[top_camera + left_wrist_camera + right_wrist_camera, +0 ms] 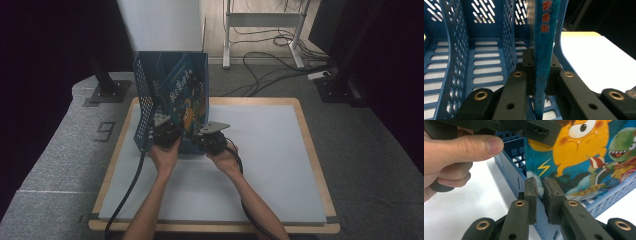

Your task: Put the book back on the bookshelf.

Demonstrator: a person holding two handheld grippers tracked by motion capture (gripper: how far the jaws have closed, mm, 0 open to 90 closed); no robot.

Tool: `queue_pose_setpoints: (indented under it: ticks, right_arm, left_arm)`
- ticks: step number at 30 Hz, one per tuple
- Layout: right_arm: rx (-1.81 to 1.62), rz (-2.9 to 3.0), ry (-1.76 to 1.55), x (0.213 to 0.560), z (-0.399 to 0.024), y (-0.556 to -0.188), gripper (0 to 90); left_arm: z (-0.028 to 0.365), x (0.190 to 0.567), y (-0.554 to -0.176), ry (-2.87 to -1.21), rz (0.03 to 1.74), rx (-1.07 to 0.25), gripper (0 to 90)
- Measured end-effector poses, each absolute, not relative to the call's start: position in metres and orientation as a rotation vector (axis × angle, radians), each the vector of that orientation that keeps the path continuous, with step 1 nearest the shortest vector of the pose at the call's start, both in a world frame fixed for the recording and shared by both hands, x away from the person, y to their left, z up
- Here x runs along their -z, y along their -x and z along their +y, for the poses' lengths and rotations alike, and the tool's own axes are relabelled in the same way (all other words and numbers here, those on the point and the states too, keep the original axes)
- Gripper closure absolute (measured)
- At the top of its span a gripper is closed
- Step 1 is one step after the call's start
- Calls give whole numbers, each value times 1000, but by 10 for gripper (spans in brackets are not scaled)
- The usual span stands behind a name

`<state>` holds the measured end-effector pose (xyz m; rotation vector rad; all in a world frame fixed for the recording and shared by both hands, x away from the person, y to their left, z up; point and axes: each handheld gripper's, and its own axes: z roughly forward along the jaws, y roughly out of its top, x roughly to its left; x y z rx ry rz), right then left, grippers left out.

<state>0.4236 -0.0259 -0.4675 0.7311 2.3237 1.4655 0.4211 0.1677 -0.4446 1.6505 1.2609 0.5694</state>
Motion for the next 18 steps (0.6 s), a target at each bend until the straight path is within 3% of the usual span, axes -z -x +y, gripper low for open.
queue_pose_setpoints:
  ticks: [10,18]
  right_arm:
    - [-1480,2322,-700,462,-34,-418,756]
    - [-1483,2330,-678,459,-35,-416,672]
  left_arm:
    - [167,448,-419,-1703,1232,-608,788]
    - [173,438,-410,-1720,1196,-644,609]
